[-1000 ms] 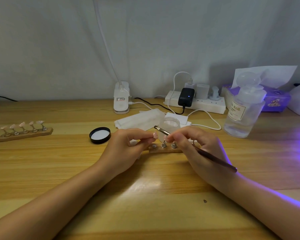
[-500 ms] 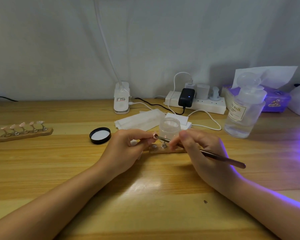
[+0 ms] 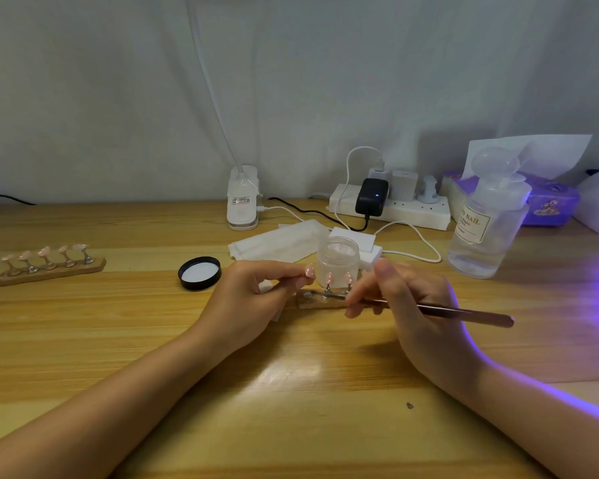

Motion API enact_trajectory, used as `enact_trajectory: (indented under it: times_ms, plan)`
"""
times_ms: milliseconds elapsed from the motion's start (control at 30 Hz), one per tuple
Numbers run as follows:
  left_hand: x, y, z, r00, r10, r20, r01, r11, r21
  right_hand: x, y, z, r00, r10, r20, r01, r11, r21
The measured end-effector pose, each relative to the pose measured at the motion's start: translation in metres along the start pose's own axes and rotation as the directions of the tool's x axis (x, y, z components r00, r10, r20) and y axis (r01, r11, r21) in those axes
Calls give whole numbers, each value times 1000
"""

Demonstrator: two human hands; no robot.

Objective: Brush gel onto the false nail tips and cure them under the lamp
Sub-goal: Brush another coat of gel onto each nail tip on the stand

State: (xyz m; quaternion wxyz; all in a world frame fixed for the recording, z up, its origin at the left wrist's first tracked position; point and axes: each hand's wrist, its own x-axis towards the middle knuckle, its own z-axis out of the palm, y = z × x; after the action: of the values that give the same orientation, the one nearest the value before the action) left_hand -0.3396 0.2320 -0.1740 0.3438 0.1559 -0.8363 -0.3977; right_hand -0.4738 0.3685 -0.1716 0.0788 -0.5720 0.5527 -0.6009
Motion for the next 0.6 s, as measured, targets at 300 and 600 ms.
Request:
enact_trajectory:
  times_ms: [300, 600]
  plan:
    - [-2, 4, -1, 1000, -24, 11, 24, 1000, -12, 3, 0, 2, 1000, -27, -1, 27, 994, -107]
    - [0, 8, 0, 999, -46, -10, 46, 999, -17, 7, 1, 3, 998, -63, -9, 59, 971, -230]
